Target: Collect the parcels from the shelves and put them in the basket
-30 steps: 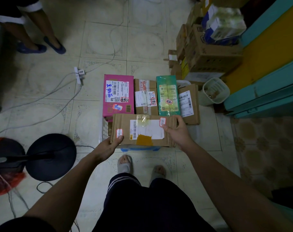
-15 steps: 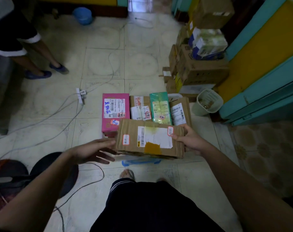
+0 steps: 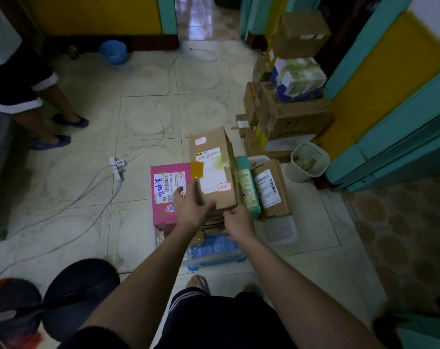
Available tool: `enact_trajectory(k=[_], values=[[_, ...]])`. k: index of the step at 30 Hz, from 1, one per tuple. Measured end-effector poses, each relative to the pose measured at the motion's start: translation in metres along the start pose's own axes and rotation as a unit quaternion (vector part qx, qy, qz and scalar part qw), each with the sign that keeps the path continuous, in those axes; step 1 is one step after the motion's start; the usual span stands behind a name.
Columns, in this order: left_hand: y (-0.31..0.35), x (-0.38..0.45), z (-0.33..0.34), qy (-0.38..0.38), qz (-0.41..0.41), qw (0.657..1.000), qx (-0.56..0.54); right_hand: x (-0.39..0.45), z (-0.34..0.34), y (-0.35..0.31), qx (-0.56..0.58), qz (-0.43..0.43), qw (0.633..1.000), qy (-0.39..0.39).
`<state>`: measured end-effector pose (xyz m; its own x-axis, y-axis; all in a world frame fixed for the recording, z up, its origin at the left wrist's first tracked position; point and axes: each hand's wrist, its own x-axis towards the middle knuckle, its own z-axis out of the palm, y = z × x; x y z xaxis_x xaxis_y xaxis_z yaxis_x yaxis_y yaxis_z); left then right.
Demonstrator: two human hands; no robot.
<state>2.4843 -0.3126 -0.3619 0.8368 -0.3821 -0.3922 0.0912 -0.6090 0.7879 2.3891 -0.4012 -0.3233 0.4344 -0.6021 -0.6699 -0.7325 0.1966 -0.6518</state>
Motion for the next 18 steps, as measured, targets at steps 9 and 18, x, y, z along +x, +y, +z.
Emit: enact_trajectory(k=[9, 18], values=[[0.002, -0.015, -0.012, -0.038, -0.044, 0.986, -0.155, 0.021, -0.001, 0.013, 0.051, -0.122, 0.991, -0.012], [0.027, -0.018, -0.033, -0.027, 0.013, 0.994, 0.102, 0.016, -0.026, 0.014, -0.018, -0.045, 0.997, -0.062]])
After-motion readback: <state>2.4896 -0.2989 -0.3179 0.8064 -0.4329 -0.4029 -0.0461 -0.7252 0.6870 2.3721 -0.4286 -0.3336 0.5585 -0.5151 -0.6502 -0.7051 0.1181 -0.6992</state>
